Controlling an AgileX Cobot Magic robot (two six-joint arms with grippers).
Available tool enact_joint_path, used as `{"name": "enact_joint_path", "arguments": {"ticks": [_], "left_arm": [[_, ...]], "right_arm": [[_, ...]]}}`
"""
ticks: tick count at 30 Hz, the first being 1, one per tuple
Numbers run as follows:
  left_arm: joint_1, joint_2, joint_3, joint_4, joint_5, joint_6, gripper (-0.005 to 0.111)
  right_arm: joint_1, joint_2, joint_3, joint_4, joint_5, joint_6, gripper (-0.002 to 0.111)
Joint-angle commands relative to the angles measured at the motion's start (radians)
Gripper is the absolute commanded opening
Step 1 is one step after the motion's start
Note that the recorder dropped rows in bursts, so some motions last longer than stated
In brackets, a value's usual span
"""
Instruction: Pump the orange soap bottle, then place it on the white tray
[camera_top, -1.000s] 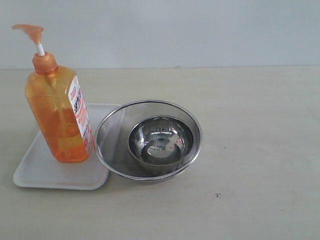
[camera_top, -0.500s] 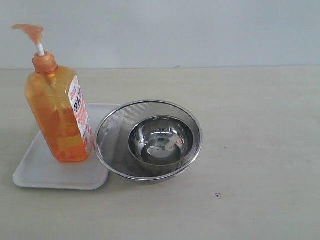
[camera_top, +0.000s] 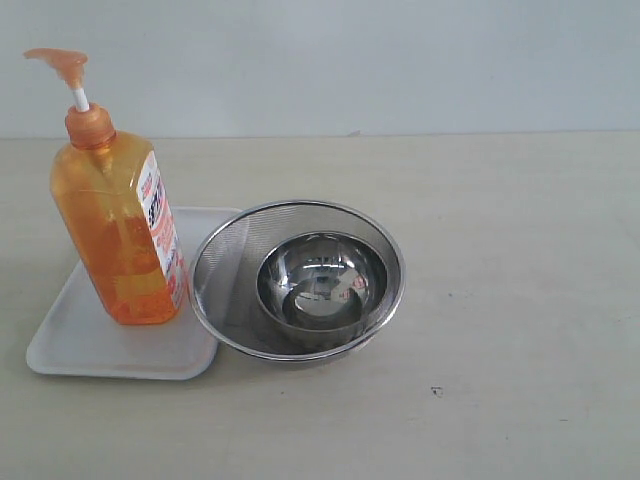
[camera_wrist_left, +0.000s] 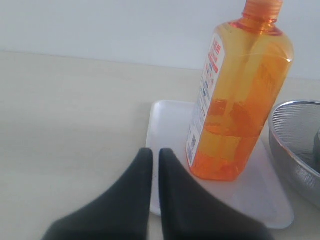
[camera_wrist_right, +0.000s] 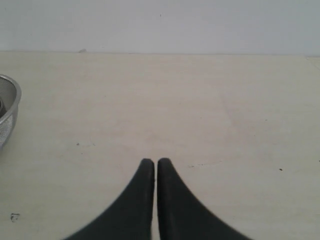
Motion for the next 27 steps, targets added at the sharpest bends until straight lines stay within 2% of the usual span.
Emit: {"name": "enact_joint_path", "arguments": {"ticks": [1, 27], "left_arm": [[0.003, -0.001, 0.003, -0.011, -0.002, -0.006, 0.005], [0.003, -0.001, 0.003, -0.011, -0.002, -0.006, 0.005]], "right_arm": [[-0.007, -0.004, 0.000, 0.004, 0.000, -0.007, 0.000], [-0.011, -0.004, 0.000, 0.000, 0.018, -0.003, 0.000]]}}
